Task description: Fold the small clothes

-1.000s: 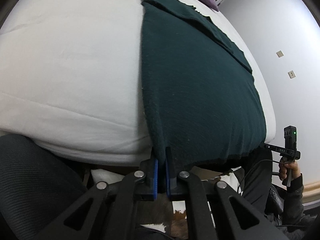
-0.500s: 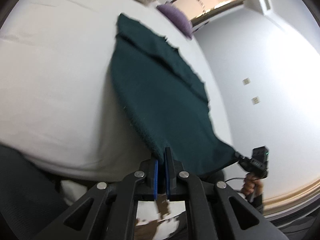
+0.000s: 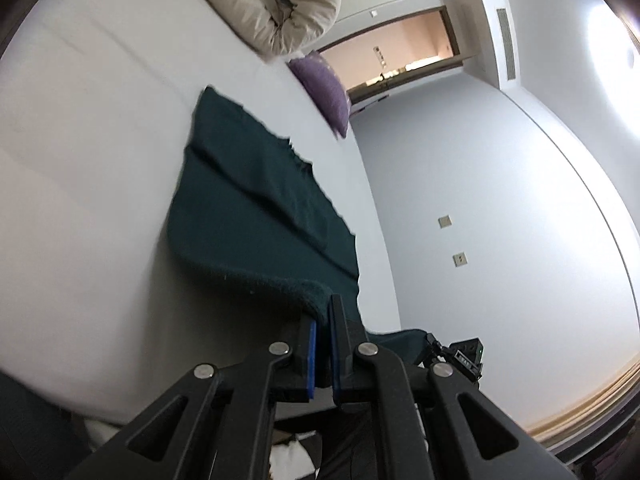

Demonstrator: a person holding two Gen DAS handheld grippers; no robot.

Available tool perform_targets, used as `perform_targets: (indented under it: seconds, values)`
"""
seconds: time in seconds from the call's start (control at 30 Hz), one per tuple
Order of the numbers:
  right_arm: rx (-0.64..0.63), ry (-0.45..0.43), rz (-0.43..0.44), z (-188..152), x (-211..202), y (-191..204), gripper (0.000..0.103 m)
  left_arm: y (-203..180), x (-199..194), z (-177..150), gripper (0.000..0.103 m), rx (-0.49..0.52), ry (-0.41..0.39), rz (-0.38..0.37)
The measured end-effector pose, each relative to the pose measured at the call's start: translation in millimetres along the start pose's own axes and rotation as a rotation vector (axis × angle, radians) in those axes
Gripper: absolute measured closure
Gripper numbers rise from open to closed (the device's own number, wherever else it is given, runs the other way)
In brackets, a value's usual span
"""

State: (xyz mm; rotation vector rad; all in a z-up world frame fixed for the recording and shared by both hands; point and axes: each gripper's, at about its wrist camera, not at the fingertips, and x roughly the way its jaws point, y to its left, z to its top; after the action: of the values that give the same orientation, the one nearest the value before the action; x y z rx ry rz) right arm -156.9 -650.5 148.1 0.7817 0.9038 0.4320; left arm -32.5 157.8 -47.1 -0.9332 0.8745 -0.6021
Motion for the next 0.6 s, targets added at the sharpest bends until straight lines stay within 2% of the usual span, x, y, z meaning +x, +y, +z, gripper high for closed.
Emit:
perform_targets:
  seconds: [0.27, 0.6]
  values:
    - [0.042, -0.065, 0.048, 60, 30, 1, 0.097, -3, 26, 58, 0.097, -0.038, -0.059, -0.038]
    - [0.135, -0.142, 0.045, 162, 116, -19, 0.097, 27, 85, 145, 0.097, -0.154, -0.106, -0.043]
